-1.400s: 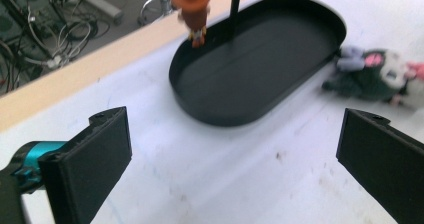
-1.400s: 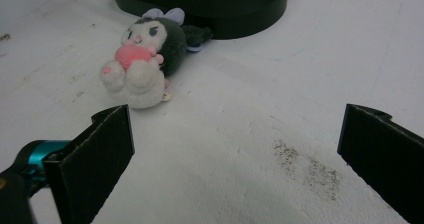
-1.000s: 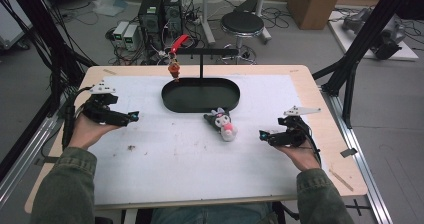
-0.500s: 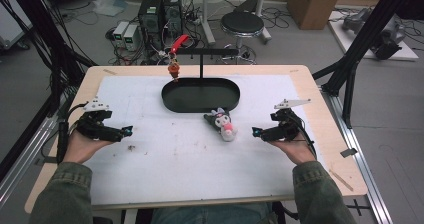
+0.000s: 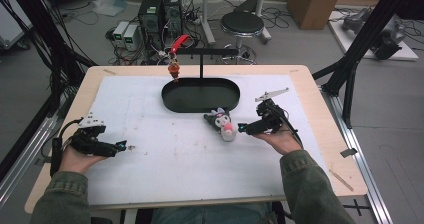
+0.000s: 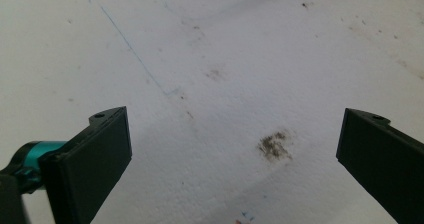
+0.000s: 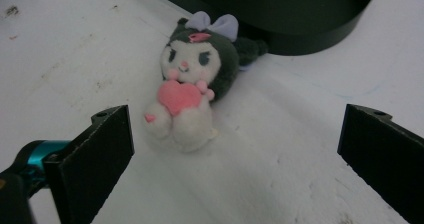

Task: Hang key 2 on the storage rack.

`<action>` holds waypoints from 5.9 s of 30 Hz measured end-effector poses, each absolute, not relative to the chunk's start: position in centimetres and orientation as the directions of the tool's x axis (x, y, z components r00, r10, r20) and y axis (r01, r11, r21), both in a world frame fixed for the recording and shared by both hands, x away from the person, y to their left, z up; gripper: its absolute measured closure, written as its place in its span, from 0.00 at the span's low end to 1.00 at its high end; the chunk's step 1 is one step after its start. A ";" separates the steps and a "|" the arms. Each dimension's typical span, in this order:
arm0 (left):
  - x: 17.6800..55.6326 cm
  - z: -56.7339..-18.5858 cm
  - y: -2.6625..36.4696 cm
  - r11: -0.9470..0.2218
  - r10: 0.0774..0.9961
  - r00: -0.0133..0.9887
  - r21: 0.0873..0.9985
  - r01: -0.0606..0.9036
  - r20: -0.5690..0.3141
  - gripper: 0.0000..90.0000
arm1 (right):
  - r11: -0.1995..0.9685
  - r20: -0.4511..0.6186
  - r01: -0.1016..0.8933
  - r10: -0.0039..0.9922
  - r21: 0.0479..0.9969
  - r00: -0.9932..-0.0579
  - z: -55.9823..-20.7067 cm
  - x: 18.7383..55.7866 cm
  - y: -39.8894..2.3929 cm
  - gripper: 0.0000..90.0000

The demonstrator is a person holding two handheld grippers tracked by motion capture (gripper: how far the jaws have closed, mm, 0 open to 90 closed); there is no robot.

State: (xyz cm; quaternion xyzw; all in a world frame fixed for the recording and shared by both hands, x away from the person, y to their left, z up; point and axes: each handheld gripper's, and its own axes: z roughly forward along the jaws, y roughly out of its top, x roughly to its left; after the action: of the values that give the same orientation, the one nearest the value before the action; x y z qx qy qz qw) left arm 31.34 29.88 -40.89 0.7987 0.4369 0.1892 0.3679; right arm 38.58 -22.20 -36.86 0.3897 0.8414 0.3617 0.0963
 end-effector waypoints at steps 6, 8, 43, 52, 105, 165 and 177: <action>30.7 -41.2 30.4 -0.351 0.837 0.547 0.742 0.571 -0.025 0.02 | 0.466 0.126 0.600 0.712 0.651 -0.690 -36.9 39.5 -19.9 0.01; 30.2 -41.6 30.7 -0.350 0.832 0.553 0.736 0.579 -0.039 0.02 | 0.484 0.129 0.614 0.711 0.624 -0.691 -37.3 40.2 -18.5 0.00; 28.0 -44.0 31.9 -0.319 0.835 0.540 0.712 0.626 -0.101 0.02 | 0.552 0.101 0.713 0.756 0.433 -0.647 -41.3 42.5 -13.7 0.44; 28.0 -44.1 31.8 -0.324 0.833 0.545 0.710 0.625 -0.099 0.02 | 0.511 0.144 0.682 0.736 0.523 -0.661 -38.5 41.8 -14.3 0.46; 28.4 -42.1 32.1 -0.344 0.842 0.537 0.720 0.603 -0.048 0.02 | 0.354 0.139 0.626 0.788 0.695 -0.600 -25.7 49.1 -12.2 0.45; 28.5 -42.6 31.4 -0.368 0.838 0.545 0.709 0.602 -0.028 0.02 | 0.429 0.005 0.489 0.747 0.759 -0.664 -28.7 45.7 -17.3 0.01; 28.4 -42.6 31.3 -0.369 0.837 0.547 0.706 0.604 -0.030 0.02 | 0.392 0.039 0.495 0.753 0.776 -0.657 -30.1 43.5 -20.1 0.01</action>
State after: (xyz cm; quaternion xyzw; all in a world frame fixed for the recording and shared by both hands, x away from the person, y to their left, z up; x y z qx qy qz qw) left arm 28.42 31.32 -42.64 0.8099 0.4448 0.1696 0.3428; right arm 43.49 -20.12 -30.10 0.3810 0.8184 0.3985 0.1618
